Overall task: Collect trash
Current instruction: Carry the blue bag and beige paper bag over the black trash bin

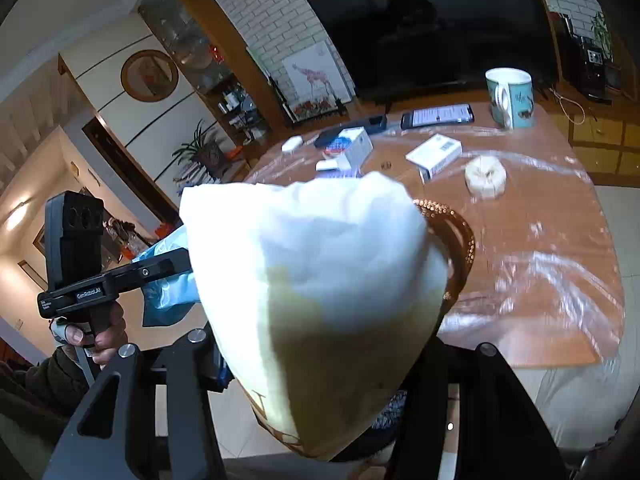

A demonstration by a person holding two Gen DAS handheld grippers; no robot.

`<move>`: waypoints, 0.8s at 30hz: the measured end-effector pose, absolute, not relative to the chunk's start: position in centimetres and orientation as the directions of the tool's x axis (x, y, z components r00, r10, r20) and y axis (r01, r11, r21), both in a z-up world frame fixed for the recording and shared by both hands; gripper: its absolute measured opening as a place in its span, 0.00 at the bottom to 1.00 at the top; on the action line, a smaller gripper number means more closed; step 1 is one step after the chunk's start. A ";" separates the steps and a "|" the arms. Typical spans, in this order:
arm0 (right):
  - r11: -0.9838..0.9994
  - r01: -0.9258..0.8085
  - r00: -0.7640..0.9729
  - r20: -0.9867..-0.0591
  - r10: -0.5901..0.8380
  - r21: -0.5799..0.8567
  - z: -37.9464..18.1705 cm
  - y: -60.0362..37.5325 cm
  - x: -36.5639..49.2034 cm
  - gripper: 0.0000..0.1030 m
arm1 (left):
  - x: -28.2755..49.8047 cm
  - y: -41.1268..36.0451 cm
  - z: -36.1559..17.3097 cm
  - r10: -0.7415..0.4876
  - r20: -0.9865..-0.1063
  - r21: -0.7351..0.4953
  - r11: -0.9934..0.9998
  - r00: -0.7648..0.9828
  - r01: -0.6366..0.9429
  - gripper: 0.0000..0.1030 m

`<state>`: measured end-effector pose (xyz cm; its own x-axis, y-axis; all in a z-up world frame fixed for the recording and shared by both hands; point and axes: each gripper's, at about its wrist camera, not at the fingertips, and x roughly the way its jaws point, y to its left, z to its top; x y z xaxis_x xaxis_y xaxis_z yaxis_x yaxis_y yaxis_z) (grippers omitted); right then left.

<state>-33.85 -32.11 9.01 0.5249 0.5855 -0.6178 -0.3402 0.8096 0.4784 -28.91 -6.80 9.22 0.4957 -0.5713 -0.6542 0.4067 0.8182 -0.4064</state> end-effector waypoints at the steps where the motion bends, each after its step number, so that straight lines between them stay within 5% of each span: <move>1: 0.809 -0.341 0.517 -0.624 0.587 0.479 8.7 -32.0 -34.2 0.51 | -29.4 -7.1 8.9 -0.573 -0.660 -0.409 0.817 0.486 0.407 0.54; 24: 0.828 -0.355 0.368 -0.749 0.551 0.434 2.8 -29.2 -37.2 0.50 | -34.3 -11.9 2.7 -0.413 -0.814 -0.220 0.870 0.409 0.442 0.54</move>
